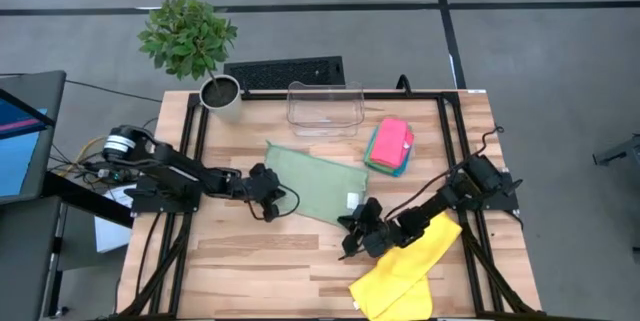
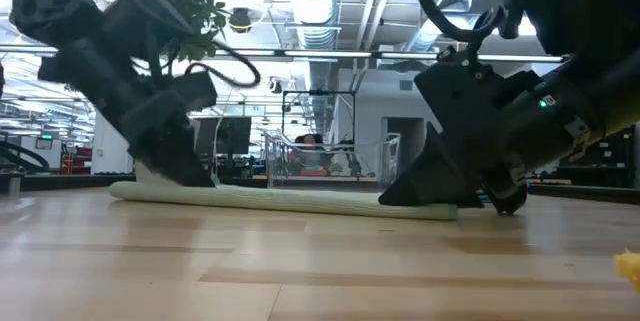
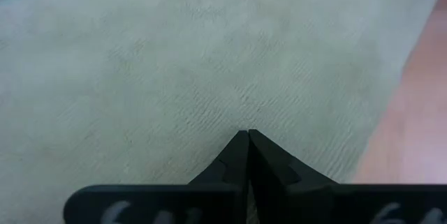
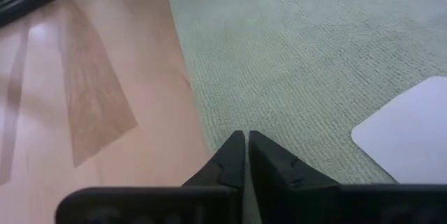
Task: Fold microfiber towels
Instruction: Fold the light green microfiber towel
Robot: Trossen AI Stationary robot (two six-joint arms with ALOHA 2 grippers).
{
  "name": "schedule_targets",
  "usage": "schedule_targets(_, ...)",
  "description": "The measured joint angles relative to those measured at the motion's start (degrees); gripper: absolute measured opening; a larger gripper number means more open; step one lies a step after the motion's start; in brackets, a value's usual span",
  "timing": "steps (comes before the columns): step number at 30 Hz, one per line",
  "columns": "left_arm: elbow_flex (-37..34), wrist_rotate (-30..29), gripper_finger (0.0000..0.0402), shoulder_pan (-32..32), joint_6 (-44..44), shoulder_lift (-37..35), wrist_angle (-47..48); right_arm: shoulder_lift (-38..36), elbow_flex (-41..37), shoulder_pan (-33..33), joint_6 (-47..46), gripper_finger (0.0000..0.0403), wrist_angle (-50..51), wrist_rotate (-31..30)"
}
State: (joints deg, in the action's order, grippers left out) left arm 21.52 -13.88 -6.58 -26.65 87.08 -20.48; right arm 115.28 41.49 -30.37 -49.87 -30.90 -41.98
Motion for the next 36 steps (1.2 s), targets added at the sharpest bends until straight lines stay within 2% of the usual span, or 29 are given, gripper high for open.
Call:
schedule_targets(5, 0.2, -1.6, 0.0001, -1.6, -3.3, 3.8, -2.2, -2.0, -0.3, -0.8, 2.5, 0.0035, 0.7, -1.0)
schedule_targets(11, 0.2, -1.1, 0.0, -2.9, -3.7, 3.5, -2.0, -8.2, 0.6, -0.3, 14.7, 0.0017, -2.8, -3.5)
schedule_targets(15, 0.2, -1.0, 0.0, -3.6, -4.6, 3.5, -2.3, -7.2, 1.6, 0.6, 16.5, 0.0017, -3.4, -3.8)
schedule_targets(23, 0.1, -2.5, 0.0, -5.0, -5.7, 3.6, -3.4, 5.0, 1.7, -1.2, 13.7, 0.002, -12.7, -4.8)
schedule_targets(27, 0.1, -2.9, 0.0, -5.4, -5.7, 3.6, -3.4, 7.6, 2.1, -1.4, 11.0, 0.0013, -13.5, -5.7)
schedule_targets(32, 0.1, -3.2, 0.0, -5.8, -5.8, 3.6, -3.4, 6.5, 1.9, -2.7, 11.9, 0.0023, -12.8, -5.9)
schedule_targets(36, 0.0, -3.3, 0.0, -5.8, -6.2, 3.6, -3.7, 0.4, 1.8, -3.3, 18.4, 0.0022, -12.8, -7.9)
